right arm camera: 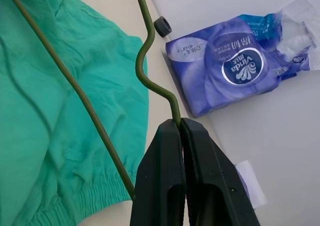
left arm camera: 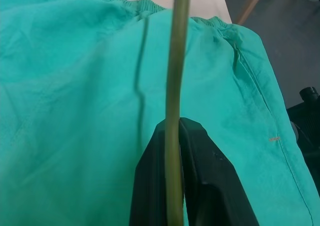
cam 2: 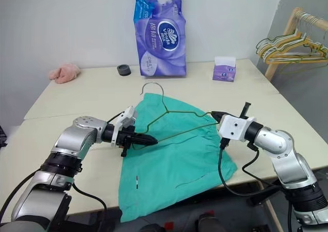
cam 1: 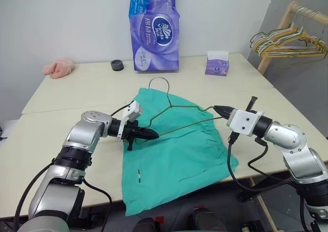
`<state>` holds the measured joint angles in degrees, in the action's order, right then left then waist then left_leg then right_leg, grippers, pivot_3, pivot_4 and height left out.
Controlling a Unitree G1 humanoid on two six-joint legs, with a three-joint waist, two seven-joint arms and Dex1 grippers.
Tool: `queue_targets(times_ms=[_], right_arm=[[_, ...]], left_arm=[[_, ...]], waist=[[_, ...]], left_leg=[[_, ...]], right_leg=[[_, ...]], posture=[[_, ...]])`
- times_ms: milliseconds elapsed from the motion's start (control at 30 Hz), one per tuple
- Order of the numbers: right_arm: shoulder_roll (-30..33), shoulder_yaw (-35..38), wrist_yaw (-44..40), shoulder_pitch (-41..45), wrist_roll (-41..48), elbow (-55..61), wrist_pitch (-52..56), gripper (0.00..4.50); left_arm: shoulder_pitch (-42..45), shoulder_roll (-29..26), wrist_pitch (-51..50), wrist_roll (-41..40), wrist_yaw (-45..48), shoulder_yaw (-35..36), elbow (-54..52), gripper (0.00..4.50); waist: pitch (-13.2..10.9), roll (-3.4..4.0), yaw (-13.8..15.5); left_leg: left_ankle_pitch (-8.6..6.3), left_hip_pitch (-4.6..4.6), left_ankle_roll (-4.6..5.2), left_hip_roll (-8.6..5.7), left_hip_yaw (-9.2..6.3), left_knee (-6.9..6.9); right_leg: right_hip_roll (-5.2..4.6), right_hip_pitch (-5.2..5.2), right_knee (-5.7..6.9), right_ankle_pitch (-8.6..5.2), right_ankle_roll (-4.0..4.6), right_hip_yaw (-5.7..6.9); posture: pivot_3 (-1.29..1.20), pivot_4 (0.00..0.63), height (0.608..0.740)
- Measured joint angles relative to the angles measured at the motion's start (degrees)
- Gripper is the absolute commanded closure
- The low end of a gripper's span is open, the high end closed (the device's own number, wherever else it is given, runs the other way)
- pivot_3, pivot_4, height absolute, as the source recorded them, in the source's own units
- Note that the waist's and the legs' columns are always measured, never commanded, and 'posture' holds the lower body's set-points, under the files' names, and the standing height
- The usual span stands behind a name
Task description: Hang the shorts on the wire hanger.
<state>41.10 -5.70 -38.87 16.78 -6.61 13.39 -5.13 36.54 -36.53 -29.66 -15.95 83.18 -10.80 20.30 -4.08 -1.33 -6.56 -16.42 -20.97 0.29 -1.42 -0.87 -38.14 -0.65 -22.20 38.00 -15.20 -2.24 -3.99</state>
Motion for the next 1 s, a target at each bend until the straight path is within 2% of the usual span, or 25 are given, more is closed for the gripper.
queue_targets(times_ms=[33, 133, 400, 500, 567, 733, 867, 1000], right_arm=[[0.02, 0.01, -0.13, -0.01, 0.00, 0.04, 0.00, 4.50], [0.76, 0.07, -1.23, -0.28, 0.12, 0.45, -0.27, 3.81], [5.84, 0.65, -7.53, -3.14, 3.12, 3.80, -0.13, 1.14], [9.33, 2.69, -11.77, -5.49, 7.82, 7.95, 7.21, 0.13], [13.50, 5.53, -15.37, -8.28, 12.69, 11.09, 15.74, 0.05], [15.80, 10.65, -16.32, -5.92, 23.76, 17.16, 36.84, 0.05], [16.71, 8.95, -15.89, -1.74, 27.18, 18.71, 47.60, 0.05], [17.01, 2.41, -16.27, 3.08, 28.29, 19.29, 54.29, 0.05]], left_arm=[[-0.05, 0.00, -0.01, 0.00, 0.00, 0.00, 0.00, 4.46], [-0.28, 0.00, 0.00, 0.00, 0.02, 0.00, 0.00, 4.50], [-0.28, 0.22, 1.42, 0.05, -1.17, 0.06, 0.50, 4.50], [-0.32, 0.37, 2.63, 0.13, -1.33, 0.04, 0.43, 4.50], [-0.64, 0.13, 4.05, 0.52, -1.34, 0.02, 0.17, 4.50], [-1.78, -0.65, 8.58, 2.98, -0.91, -1.81, -2.80, 4.50], [-1.81, -1.48, 11.68, 4.83, 0.00, -3.58, -4.77, 4.50], [-1.25, -1.41, 15.04, 7.15, -0.06, -5.24, -6.83, 4.50]], waist=[[0.00, 0.00, 0.00], [-0.01, 0.00, 0.01], [-0.08, 0.01, 0.07], [-0.10, 0.04, 0.14], [-0.12, 0.05, 0.17], [-0.14, 0.07, -0.11], [-0.15, 0.09, -0.05], [-0.15, 0.09, -0.04]], left_leg=[[0.00, 0.00, 0.00, 0.00, 0.00, 0.00], [0.00, 0.00, 0.00, 0.00, 0.00, 0.00], [0.00, 0.00, 0.00, 0.00, 0.01, -0.01], [0.00, -0.01, 0.00, 0.00, -0.01, -0.01], [0.00, -0.01, 0.00, 0.00, -0.01, 0.00], [0.00, 0.02, 0.00, 0.03, 0.01, -0.01], [0.00, 0.01, 0.00, 0.04, 0.01, 0.01], [0.00, -0.07, 0.00, 0.04, 0.01, 0.01]], right_leg=[[0.00, 0.00, 0.00, 0.00, 0.00, 0.00], [0.00, 0.00, -0.02, 0.00, 0.00, 0.00], [-0.01, 0.01, -0.02, 0.00, 0.00, 0.00], [-0.01, 0.01, -0.02, -0.01, 0.00, 0.01], [-0.02, 0.02, -0.06, -0.01, 0.01, 0.02], [-0.05, 0.02, -0.04, -0.02, 0.02, 0.02], [-0.06, 0.01, -0.08, -0.04, 0.03, 0.03], [-0.10, -0.03, -0.14, -0.04, 0.03, 0.05]], posture=[[-0.16, 0.063, 0.740], [-0.16, 0.063, 0.740], [-0.16, 0.063, 0.740], [-0.18, 0.059, 0.740], [-0.18, 0.058, 0.740], [-0.19, 0.056, 0.740], [-0.20, 0.054, 0.740], [-0.19, 0.047, 0.740]])
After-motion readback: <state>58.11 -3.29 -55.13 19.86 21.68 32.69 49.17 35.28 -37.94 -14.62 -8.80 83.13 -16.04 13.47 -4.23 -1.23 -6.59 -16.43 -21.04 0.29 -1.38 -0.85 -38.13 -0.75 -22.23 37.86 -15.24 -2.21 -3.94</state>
